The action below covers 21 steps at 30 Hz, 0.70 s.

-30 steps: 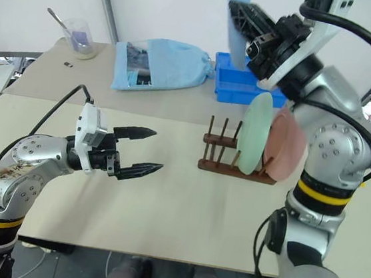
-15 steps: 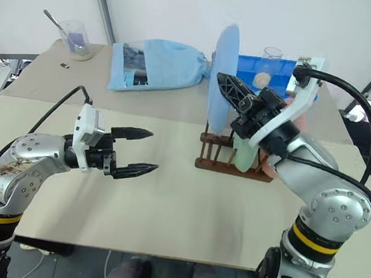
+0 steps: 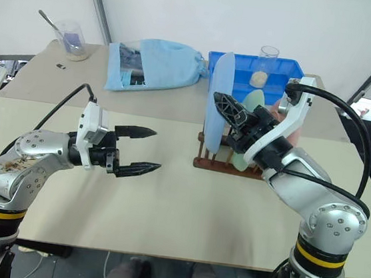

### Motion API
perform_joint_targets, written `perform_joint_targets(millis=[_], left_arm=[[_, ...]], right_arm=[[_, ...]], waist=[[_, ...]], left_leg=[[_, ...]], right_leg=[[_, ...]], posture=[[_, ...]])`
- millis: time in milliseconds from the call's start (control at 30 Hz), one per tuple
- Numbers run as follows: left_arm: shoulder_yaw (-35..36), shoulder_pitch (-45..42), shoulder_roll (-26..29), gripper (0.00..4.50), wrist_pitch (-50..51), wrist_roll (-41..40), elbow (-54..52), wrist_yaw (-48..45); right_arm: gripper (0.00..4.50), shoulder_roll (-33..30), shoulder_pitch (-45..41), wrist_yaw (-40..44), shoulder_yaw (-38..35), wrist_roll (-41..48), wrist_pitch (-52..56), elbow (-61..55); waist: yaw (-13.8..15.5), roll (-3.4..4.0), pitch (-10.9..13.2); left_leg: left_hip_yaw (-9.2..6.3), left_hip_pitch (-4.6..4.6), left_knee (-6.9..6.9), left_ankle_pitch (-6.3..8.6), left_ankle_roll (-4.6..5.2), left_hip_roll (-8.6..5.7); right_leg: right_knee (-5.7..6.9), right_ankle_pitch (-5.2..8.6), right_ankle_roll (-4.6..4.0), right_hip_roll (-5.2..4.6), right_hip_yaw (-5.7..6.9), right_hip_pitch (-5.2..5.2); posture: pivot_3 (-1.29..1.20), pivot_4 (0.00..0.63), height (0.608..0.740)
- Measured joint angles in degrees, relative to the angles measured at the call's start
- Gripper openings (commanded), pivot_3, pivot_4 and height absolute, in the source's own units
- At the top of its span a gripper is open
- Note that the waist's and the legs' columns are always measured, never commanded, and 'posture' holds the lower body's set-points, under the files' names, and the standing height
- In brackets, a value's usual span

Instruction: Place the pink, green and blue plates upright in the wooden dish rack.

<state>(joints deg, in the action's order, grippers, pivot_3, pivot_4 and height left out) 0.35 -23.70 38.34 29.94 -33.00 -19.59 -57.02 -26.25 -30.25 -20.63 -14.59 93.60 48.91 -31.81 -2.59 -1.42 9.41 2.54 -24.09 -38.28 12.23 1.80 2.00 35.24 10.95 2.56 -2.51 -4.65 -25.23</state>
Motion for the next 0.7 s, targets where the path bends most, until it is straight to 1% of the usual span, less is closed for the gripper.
perform_joint_targets(millis=[200,567,700], left_arm=[[-0.2,-0.1,-0.4,4.50,0.0,0.2,0.0,0.0],[-0.2,0.0,-0.6,4.50,0.0,0.1,-0.1,0.2],[-0.2,0.0,-0.7,4.50,0.0,0.1,-0.2,0.3]], right_arm=[[0.04,-0.6,0.5,-0.3,2.7,-0.9,-2.1,0.3],[0.04,-0.6,-0.1,-1.0,5.3,-3.0,-3.5,3.2],[0.04,-2.3,-0.5,-0.8,5.7,-3.5,-3.5,5.5]], waist=[[0.0,0.00,0.0],[0.1,0.00,0.0],[0.1,0.00,0.0]], left_leg=[[0.00,0.00,0.00,0.00,0.00,0.01],[-0.01,-0.01,0.00,0.00,0.00,0.01],[0.00,-0.02,0.00,0.00,0.00,0.00]], right_leg=[[0.00,0.00,-0.01,0.01,0.00,-0.01],[0.00,0.00,-0.01,0.01,0.00,-0.01],[-0.04,0.00,-0.01,0.00,0.00,0.00]], posture=[[0.00,0.150,0.740],[0.00,0.150,0.740],[0.00,0.150,0.740]])
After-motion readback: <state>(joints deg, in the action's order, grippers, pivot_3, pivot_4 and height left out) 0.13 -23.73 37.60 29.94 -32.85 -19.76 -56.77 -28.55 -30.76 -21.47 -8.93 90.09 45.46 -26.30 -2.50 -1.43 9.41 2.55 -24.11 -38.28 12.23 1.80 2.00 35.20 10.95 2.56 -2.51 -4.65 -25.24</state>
